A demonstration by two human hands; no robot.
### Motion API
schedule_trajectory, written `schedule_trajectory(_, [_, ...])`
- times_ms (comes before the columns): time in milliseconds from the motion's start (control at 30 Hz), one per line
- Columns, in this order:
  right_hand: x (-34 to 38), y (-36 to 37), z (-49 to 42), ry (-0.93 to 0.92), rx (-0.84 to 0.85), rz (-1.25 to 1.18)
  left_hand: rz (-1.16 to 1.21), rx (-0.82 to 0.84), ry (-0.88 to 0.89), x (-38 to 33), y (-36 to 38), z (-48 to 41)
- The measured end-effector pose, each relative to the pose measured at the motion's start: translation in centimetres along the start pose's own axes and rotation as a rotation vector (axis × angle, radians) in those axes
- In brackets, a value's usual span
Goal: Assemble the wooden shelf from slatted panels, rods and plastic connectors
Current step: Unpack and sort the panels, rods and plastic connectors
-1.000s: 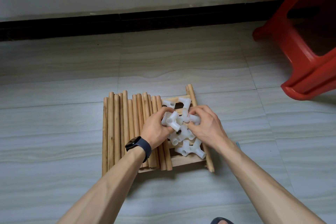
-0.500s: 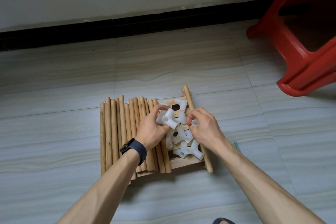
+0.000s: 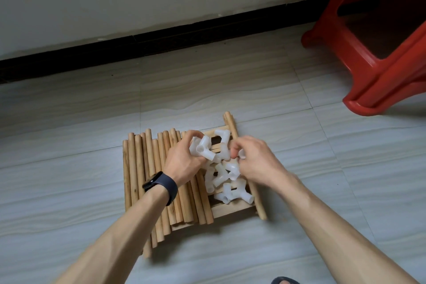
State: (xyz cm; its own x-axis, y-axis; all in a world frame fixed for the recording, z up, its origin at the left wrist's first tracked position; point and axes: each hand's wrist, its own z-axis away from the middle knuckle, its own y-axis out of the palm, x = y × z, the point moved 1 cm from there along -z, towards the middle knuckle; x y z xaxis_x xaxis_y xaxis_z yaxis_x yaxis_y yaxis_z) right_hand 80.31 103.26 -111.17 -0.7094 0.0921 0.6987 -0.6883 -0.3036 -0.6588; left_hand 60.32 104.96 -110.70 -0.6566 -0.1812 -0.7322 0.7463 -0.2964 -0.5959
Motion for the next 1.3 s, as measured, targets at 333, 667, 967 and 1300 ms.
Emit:
schedule_trajectory(333, [-12.4, -5.4, 1.6, 0.468, -0.560, -0.372, -0.251, 0.143, 0.171, -7.2, 7.7, -6.2])
schedule_trajectory(667, [-15.9, -3.7, -0.7, 0.571, -0.511, -0.812, -0.521, 0.303, 0.100, -6.1, 18.5, -7.3])
schedule_trajectory(967, [-17.7, -5.6, -0.3, 0.509, -0.453, -0.289, -0.089, 0.339, 0.048, -6.5, 20.4, -6.5])
schedule_trajectory(1300, [-16.3, -5.3, 1.0, 0.466, -0.406, -0.031, -0.415, 0.219, 0.382, -7.7, 11.3, -4.8])
